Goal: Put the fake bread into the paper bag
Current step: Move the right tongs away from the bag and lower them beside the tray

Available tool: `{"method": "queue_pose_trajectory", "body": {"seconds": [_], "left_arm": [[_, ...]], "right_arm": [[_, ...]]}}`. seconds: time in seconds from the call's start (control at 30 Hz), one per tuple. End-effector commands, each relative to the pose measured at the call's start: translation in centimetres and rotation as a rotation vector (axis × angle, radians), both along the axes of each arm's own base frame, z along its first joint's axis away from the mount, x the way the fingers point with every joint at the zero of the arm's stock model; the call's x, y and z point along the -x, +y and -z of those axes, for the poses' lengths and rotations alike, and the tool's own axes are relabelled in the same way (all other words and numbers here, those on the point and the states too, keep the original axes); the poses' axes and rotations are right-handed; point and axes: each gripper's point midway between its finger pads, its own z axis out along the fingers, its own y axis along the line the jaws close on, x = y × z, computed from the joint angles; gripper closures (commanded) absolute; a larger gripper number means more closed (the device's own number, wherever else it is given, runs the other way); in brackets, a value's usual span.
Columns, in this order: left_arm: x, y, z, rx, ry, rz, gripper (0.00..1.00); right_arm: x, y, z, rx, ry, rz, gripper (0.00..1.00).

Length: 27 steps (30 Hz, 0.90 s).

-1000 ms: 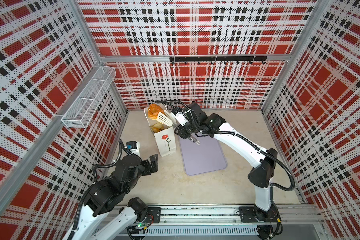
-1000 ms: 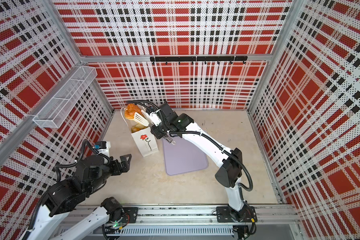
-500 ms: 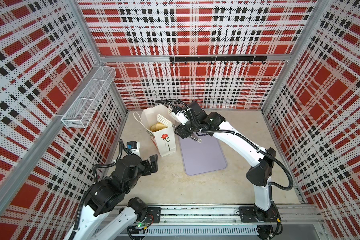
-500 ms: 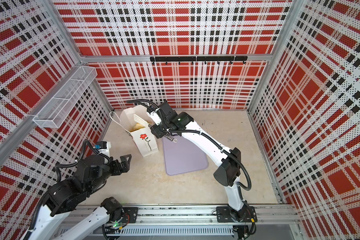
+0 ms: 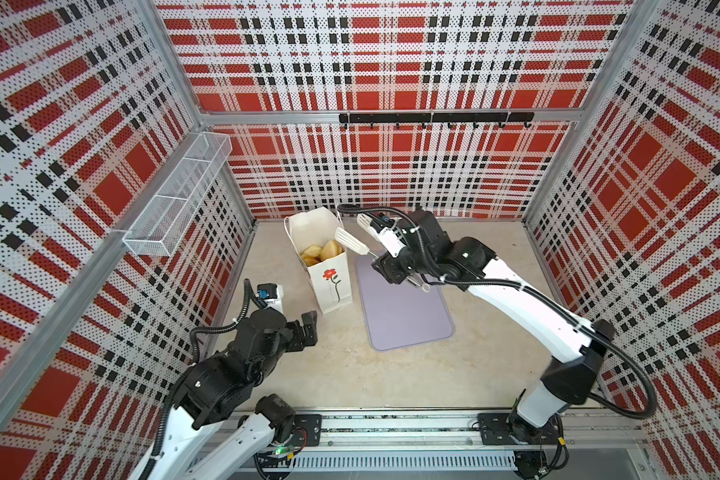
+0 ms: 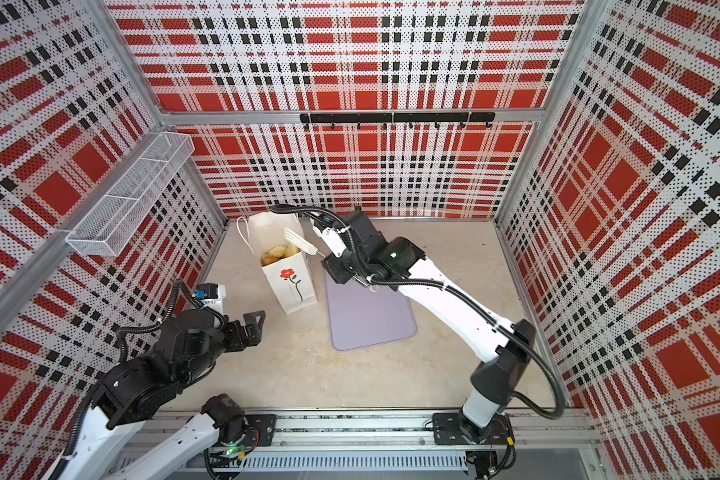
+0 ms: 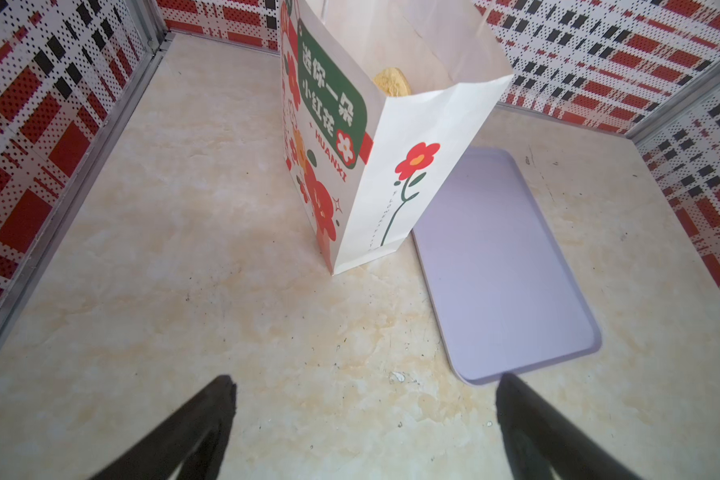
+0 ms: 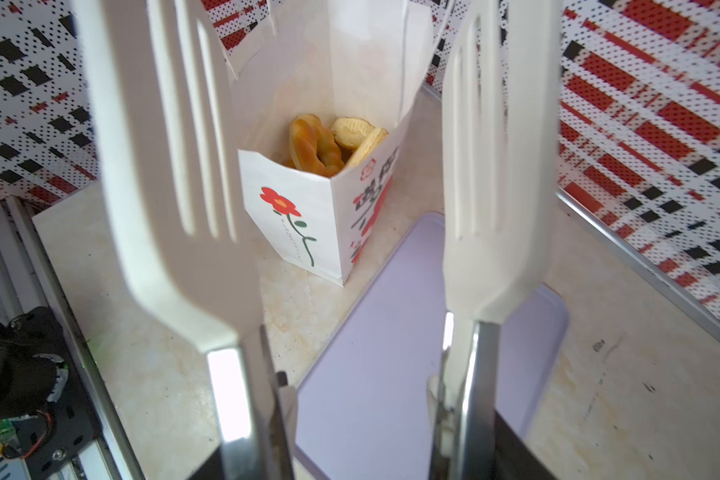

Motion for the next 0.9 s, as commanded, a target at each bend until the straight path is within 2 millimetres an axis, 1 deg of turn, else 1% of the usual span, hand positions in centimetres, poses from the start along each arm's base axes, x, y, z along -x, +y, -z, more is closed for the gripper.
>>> {"method": "queue_pose_trajectory", "body": {"seconds": [0.0, 0.13, 0.23, 0.33, 0.47, 0.63, 0.67, 0.73, 0.87], "left_arm": [[-0.2, 0.7, 0.8, -0.009, 0.004, -0.044, 0.01], [-0.3, 0.9, 1.2, -0.01, 0.001, -0.063, 0.01], [-0.4, 0.8, 1.6, -0.006, 0.004, -0.067, 0.01], [-0.6, 0.7, 2.0, -0.007, 0.008, -0.067, 0.01], [-0.7, 0.8, 2.6, -0.013, 0.014, -0.08, 0.01], [-0.8, 0.7, 3.6, -0.01, 0.027, -0.084, 0.01], [-0.8, 0.8, 3.7, -0.008, 0.028, -0.09, 0.01], [-0.9, 0.9, 4.0, -0.006, 0.037, -0.108, 0.01], [-1.0, 0.6, 4.7, -0.001, 0.059, -0.11, 0.01]], "right_arm": [[-1.4, -3.6, -1.4, -0.003, -0.14, 0.12, 0.41], [-2.0, -9.9, 2.1, 0.035, -0.094, 0.289, 0.44], [-2.0, -13.9, 5.1, 0.072, -0.058, 0.399, 0.45], [-1.8, -16.4, 7.8, 0.085, -0.015, 0.481, 0.45], [-1.8, -19.2, 11.2, 0.13, 0.028, 0.577, 0.45], [-2.1, -22.1, 16.4, 0.16, 0.142, 0.677, 0.45], [-2.1, -22.5, 17.5, 0.161, 0.171, 0.691, 0.45], [-2.1, -23.1, 19.0, 0.164, 0.212, 0.714, 0.45], [-2.5, -24.4, 21.3, 0.167, 0.281, 0.756, 0.44]]}}
